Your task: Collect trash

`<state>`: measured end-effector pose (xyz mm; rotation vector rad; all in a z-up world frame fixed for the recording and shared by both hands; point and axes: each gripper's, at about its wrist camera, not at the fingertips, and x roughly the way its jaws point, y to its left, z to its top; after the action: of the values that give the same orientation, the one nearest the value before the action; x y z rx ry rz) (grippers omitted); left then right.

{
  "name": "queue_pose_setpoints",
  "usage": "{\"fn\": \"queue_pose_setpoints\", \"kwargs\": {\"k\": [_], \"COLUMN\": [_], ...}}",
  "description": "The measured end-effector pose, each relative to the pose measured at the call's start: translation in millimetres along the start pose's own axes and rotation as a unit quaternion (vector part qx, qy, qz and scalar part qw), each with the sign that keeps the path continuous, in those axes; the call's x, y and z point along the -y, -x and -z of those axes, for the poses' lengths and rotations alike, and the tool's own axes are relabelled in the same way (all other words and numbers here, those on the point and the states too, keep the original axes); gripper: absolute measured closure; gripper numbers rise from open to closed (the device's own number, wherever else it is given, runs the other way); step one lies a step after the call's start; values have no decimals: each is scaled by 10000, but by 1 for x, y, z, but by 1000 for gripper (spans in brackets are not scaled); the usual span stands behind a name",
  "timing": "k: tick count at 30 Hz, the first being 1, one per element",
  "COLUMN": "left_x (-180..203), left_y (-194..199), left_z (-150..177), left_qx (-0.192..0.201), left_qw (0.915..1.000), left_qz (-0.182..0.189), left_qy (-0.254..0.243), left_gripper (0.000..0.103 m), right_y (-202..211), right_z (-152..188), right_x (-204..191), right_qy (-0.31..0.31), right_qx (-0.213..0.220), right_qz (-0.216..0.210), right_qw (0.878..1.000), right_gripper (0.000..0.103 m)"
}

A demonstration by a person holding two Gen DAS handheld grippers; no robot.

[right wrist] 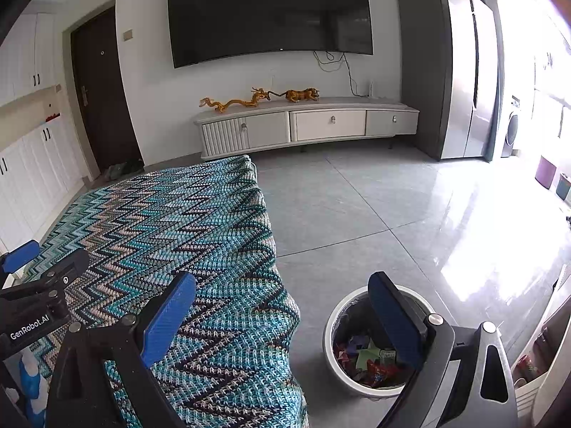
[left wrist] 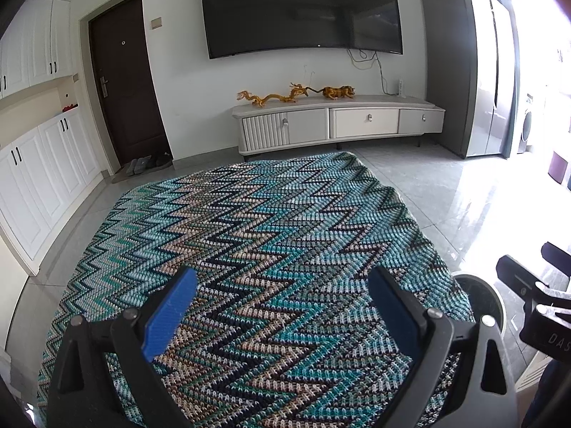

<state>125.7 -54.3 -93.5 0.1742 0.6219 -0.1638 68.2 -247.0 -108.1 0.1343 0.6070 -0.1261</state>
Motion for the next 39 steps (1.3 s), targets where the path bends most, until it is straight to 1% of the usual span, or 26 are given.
{"fn": "queue_pose_setpoints", "kwargs": {"k": [11,22,39], "left_x": [-1,-8,-13], "left_y": [3,5,14], "left_z": [0,0,2], "left_qx": [10,1,-16], "left_qw": [10000,9998,9995], "left_qz": [-6,-94,-34], "left_qy": [52,196,320], "left_gripper": [6,6,6], "right_y": [3,10,20], "right_z": [0,1,2], "right_x": [1,-1,-5], "right_qy": [-8,0,-28], "right_qx": [16,56,155], "right_qz": [25,84,206], "right_qw": [10000,9999,9997], "right_gripper": [5,5,5]}}
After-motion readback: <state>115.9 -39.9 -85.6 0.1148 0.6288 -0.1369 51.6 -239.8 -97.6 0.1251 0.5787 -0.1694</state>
